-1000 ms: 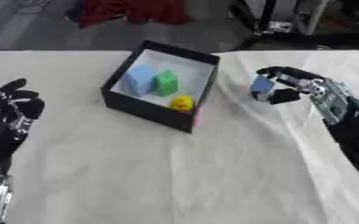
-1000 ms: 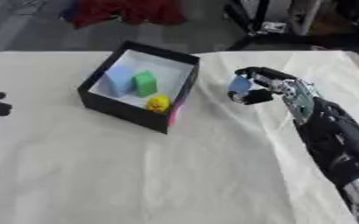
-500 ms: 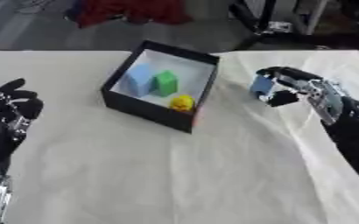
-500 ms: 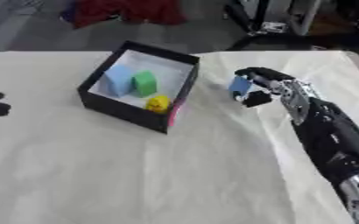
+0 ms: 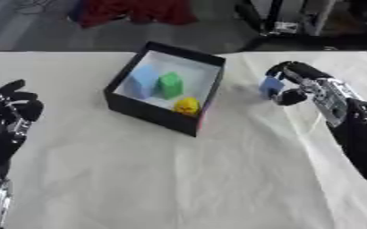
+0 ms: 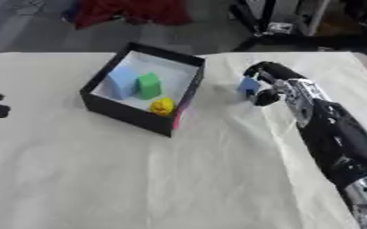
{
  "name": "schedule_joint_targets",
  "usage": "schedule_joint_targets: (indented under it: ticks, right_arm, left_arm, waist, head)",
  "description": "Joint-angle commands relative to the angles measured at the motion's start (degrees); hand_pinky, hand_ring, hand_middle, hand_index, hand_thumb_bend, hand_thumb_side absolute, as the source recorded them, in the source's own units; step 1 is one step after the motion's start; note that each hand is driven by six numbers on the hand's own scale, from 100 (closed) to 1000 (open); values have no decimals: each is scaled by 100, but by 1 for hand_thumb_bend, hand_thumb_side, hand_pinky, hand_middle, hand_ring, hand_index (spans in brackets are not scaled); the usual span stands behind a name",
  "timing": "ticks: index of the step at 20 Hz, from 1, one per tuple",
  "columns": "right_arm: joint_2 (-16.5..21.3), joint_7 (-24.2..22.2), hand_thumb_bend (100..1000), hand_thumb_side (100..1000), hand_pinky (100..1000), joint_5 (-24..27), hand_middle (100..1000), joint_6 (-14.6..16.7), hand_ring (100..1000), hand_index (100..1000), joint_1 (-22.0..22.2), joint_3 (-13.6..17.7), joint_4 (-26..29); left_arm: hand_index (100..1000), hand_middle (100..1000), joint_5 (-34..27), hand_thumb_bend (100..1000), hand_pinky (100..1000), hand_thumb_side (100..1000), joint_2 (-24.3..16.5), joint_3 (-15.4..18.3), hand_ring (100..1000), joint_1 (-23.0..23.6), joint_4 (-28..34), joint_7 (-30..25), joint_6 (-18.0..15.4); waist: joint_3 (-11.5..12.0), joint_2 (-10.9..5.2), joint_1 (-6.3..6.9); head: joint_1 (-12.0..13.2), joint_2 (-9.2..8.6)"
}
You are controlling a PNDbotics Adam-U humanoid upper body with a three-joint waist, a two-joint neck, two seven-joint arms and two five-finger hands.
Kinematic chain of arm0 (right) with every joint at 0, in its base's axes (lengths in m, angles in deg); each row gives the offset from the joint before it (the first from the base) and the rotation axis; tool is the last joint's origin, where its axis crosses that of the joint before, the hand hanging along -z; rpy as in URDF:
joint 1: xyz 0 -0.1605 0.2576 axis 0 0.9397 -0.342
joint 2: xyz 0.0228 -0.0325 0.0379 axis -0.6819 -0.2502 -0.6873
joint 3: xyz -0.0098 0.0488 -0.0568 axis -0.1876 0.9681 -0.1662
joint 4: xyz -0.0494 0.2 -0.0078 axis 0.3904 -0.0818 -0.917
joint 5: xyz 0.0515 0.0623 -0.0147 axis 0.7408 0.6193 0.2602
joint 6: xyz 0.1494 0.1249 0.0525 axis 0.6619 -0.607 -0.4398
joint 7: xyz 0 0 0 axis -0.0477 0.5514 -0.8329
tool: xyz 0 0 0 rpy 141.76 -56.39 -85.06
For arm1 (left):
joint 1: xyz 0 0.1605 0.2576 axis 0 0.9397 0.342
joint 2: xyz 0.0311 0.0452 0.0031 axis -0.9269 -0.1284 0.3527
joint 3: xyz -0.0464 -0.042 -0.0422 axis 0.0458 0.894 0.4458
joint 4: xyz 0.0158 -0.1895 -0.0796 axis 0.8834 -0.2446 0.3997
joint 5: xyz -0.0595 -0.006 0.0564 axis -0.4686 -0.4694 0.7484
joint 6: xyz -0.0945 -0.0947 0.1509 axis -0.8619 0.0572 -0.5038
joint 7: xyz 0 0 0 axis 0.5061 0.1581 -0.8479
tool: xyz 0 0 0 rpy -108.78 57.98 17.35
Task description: Pick up objects on the table and place them in the box.
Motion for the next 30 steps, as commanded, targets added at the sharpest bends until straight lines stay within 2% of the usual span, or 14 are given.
schedule_joint_targets:
  ticks: [1, 4, 5, 8, 10, 14, 18, 30]
  right_arm:
    - [104, 356, 100, 100, 773, 15, 396, -33, 736, 494, -86, 13, 259]
    - [98, 678, 100, 100, 773, 3, 396, -15, 736, 494, -68, -60, 182]
    - [76, 779, 100, 100, 766, 25, 355, 24, 717, 453, -116, -81, 203]
    - [99, 1078, 100, 100, 766, 266, 353, 269, 716, 453, -345, -181, 582]
    - [104, 1121, 100, 100, 767, 456, 353, 338, 716, 453, -421, -269, 890]
    - [-4, 900, 100, 100, 769, 778, 353, 264, 716, 453, -612, -430, 1384]
    - [-194, 654, 100, 100, 770, 936, 354, 238, 716, 456, -775, -571, 1612]
    - [-883, 245, 100, 100, 780, 850, 369, 497, 732, 472, -918, -770, 1249]
  left_arm:
    - [843, 618, -1, 905, 673, 665, -56, 10, 593, -64, 117, -9, -10]
    - [843, 618, -1, 905, 673, 665, -56, 9, 593, -64, 118, -9, -9]
    - [843, 618, -2, 907, 673, 664, -57, 1, 593, -53, 113, -15, -7]
    - [843, 618, 1, 908, 673, 664, -66, 9, 593, -46, 115, -11, -8]
    - [843, 618, 2, 908, 673, 664, -69, 9, 593, -45, 115, -9, -8]
    - [843, 618, 0, 907, 673, 664, -68, -4, 593, -46, 114, -21, -8]
    - [843, 618, -4, 907, 673, 664, -56, -20, 593, -57, 116, -37, -10]
    - [843, 618, -20, 908, 673, 663, 22, -70, 593, -160, 133, -90, -21]
  waist:
    - [-3, -70, 71]
    - [-1, -70, 70]
    - [8, -93, 70]
    - [-9, -98, 65]
    - [-3, -103, 62]
    - [20, -111, 64]
    - [68, -110, 69]
    - [267, -67, 114]
  head:
    - [-3, -10]
    - [-5, -10]
    - [-19, -10]
    - [-12, -10]
    - [-17, -10]
    - [-53, -10]
    - [-100, -10]
    - [-245, -10]
